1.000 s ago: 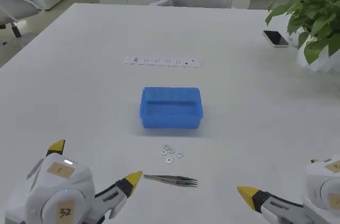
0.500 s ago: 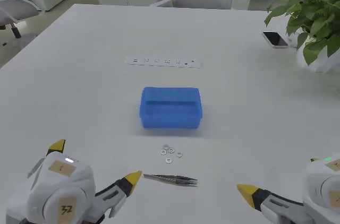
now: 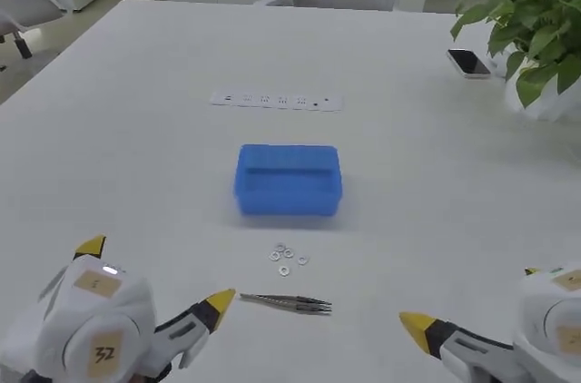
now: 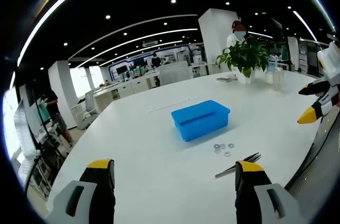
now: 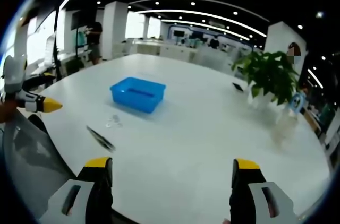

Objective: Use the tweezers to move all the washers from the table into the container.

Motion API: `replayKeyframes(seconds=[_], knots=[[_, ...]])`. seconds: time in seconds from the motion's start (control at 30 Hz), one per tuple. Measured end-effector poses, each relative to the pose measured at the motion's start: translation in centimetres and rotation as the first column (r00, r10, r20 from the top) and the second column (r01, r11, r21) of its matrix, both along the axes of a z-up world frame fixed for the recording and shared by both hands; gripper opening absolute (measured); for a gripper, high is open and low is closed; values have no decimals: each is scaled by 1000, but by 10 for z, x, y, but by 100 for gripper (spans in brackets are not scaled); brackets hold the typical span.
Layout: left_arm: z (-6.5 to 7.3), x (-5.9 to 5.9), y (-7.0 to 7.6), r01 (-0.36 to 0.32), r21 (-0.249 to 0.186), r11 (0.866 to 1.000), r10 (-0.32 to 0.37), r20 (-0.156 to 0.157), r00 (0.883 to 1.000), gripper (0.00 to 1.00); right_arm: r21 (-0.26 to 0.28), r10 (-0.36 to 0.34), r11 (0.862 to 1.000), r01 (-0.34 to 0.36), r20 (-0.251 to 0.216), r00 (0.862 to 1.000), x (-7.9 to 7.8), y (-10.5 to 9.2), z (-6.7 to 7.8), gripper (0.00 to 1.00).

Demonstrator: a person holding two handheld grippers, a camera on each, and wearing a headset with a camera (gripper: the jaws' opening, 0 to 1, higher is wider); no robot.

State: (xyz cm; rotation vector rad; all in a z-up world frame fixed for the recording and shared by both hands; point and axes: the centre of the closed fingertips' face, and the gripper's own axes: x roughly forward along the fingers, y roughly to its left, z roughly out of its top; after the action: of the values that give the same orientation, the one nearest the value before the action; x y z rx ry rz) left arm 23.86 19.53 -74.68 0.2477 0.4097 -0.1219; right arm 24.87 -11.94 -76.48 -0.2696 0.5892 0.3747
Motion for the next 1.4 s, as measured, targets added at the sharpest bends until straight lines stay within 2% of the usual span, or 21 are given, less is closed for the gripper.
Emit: replayKeyframes(seconds=[0.33, 0.43, 0.5, 0.6, 0.67, 0.73, 0.77, 0.8, 0.87, 0.93, 0.97, 1.0, 1.03, 1.07, 1.17, 1.23, 1.27, 1.33, 1.4], knots=[[-1, -1, -3, 14, -20, 1000, -14, -13, 1000, 93, -9, 30, 1000, -30, 1, 1000, -2, 6, 0, 91], [-5, -2, -10, 44, -38, 998, -46, -46, 998, 90, -7, 38, 999, -38, -12, 999, -3, 8, -1, 91], [-5, -3, -14, 63, -64, 996, -67, -65, 996, 86, 3, 52, 999, -52, -38, 998, -4, 11, -4, 90], [-6, -7, -27, 121, -126, 985, -137, -129, 982, 79, 8, 80, 997, -80, -57, 995, -7, 16, -5, 90], [3, -3, -31, 150, -137, 979, -166, -106, 980, 74, 6, 106, 994, -106, -62, 992, -9, 20, -4, 89], [8, -1, -40, 208, -151, 966, -227, -121, 966, 68, 20, 137, 990, -136, -61, 989, -9, 29, 0, 87], [10, 1, -45, 247, -154, 957, -266, -118, 957, 65, 36, 156, 987, -154, -63, 986, -9, 35, 1, 86], [11, 2, -47, 263, -154, 952, -282, -114, 953, 63, 58, 178, 983, -174, -71, 981, -10, 42, 2, 85], [8, 4, -52, 313, -155, 937, -334, -142, 932, 56, 59, 199, 979, -195, -79, 977, -9, 50, 3, 82], [3, 3, -57, 363, -130, 923, -382, -179, 907, 47, 57, 231, 972, -227, -75, 970, -8, 60, 5, 81], [0, 4, -61, 394, -129, 910, -412, -189, 891, 43, 55, 244, 969, -241, -73, 967, -6, 65, 5, 80], [-3, 4, -64, 410, -135, 902, -430, -200, 881, 39, 59, 256, 966, -251, -79, 964, -6, 69, 4, 79], [-10, 2, -69, 436, -150, 888, -460, -222, 860, 35, 63, 266, 963, -261, -86, 960, -5, 73, 3, 78], [-16, 0, -71, 449, -161, 879, -477, -250, 843, 32, 67, 273, 961, -268, -89, 958, -5, 75, 2, 77], [-35, 1, -72, 481, -135, 866, -498, -311, 810, 26, 80, 294, 955, -286, -102, 950, -5, 83, -1, 75], [-44, 4, -75, 496, -129, 859, -509, -327, 796, 24, 91, 301, 952, -293, -109, 947, -6, 87, -2, 74], [-50, 6, -75, 510, -128, 850, -521, -341, 782, 22, 96, 305, 951, -295, -115, 946, -7, 88, -4, 74], [-57, 10, -75, 521, -117, 846, -525, -357, 773, 18, 104, 307, 950, -296, -119, 944, -8, 90, -5, 73], [-68, 13, -74, 533, -122, 837, -534, -389, 751, 15, 110, 309, 949, -296, -129, 942, -8, 91, -7, 72]])
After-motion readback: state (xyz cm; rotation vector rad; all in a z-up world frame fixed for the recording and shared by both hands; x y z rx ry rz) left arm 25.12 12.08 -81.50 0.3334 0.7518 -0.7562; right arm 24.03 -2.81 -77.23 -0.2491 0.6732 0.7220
